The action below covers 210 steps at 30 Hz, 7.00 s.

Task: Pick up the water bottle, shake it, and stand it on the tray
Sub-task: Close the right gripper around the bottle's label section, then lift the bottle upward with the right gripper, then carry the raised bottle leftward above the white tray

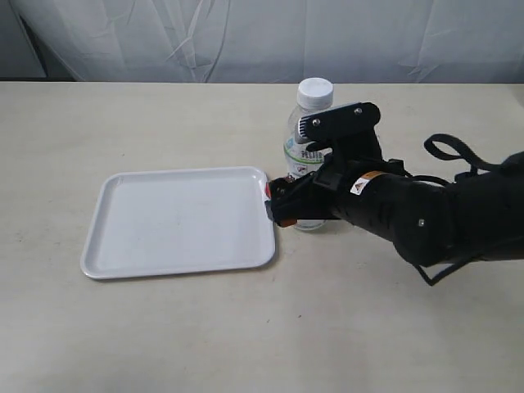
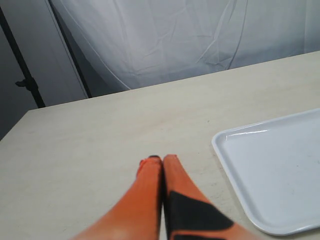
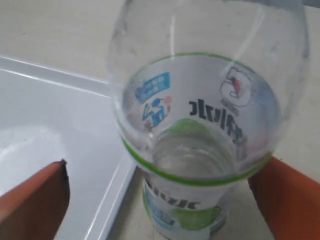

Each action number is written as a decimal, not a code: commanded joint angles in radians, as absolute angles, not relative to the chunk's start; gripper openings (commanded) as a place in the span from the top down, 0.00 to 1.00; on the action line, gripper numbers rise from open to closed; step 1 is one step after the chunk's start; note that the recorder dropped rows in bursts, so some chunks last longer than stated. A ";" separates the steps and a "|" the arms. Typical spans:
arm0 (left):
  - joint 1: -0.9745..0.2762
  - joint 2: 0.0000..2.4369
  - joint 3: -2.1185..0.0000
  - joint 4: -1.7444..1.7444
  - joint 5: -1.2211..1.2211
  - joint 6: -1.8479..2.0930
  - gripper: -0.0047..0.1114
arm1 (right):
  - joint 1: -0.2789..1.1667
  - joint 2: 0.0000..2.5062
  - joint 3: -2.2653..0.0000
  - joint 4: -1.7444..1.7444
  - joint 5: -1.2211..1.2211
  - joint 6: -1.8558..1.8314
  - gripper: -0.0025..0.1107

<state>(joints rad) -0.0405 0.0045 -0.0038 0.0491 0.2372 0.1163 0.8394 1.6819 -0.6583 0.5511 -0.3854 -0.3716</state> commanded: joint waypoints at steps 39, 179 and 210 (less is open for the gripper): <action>-0.041 0.000 0.000 0.046 0.239 0.113 0.96 | 0.837 1.860 -0.723 0.739 -0.585 -0.367 0.27; -0.041 0.000 0.000 0.043 0.239 0.113 0.96 | 1.110 1.160 -0.747 1.744 -0.347 -1.491 0.99; -0.041 0.000 0.000 0.043 0.239 0.113 0.96 | 1.108 1.176 -0.791 1.744 -0.619 -1.488 0.99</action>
